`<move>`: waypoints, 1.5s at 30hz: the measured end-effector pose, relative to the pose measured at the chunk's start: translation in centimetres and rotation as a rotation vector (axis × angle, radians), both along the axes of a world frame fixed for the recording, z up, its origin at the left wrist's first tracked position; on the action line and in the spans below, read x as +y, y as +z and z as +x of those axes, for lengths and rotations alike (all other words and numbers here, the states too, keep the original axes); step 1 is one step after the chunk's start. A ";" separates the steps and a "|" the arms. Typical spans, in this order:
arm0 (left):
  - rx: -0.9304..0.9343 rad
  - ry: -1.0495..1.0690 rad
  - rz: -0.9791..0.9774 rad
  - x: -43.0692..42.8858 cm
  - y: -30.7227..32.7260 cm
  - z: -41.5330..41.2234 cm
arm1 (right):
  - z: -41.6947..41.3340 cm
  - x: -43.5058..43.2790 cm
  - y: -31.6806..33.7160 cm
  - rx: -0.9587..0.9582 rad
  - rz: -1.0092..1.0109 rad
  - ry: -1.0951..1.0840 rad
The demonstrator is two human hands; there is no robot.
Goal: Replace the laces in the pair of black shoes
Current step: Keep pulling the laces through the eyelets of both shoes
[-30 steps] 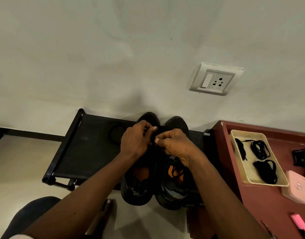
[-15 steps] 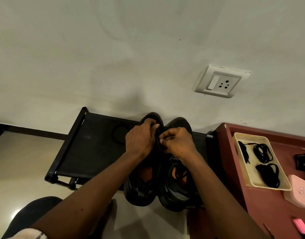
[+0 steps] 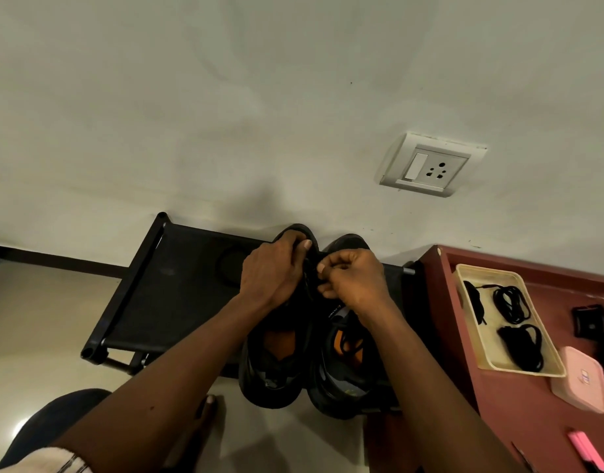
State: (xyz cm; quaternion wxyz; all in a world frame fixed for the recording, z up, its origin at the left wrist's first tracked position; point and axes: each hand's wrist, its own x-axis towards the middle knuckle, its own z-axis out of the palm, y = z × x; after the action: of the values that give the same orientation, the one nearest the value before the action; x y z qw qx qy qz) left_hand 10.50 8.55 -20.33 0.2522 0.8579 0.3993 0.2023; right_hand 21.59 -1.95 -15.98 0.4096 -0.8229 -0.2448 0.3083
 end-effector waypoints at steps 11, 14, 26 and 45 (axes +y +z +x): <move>-0.001 -0.142 -0.040 -1.4 1.6 -2.7 | 0.7 -3.6 5.5 0.388 0.684 -0.441; 0.082 -0.095 -0.058 -1.8 2.1 -3.4 | -0.1 -5.0 6.0 0.480 0.780 -0.454; 0.033 -0.004 -0.268 -2.4 2.1 -4.7 | 0.9 -4.7 3.5 -0.010 0.178 -0.120; -0.058 0.004 -0.346 -3.8 1.3 -6.1 | -0.2 -1.0 2.5 -0.372 -0.014 0.088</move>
State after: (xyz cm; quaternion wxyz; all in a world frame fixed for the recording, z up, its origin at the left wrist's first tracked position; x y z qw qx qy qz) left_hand 4.37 4.76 -18.98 0.4069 0.7947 0.4226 0.1560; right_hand 21.40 -2.96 -13.44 0.3377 -0.8571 -0.3498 0.1701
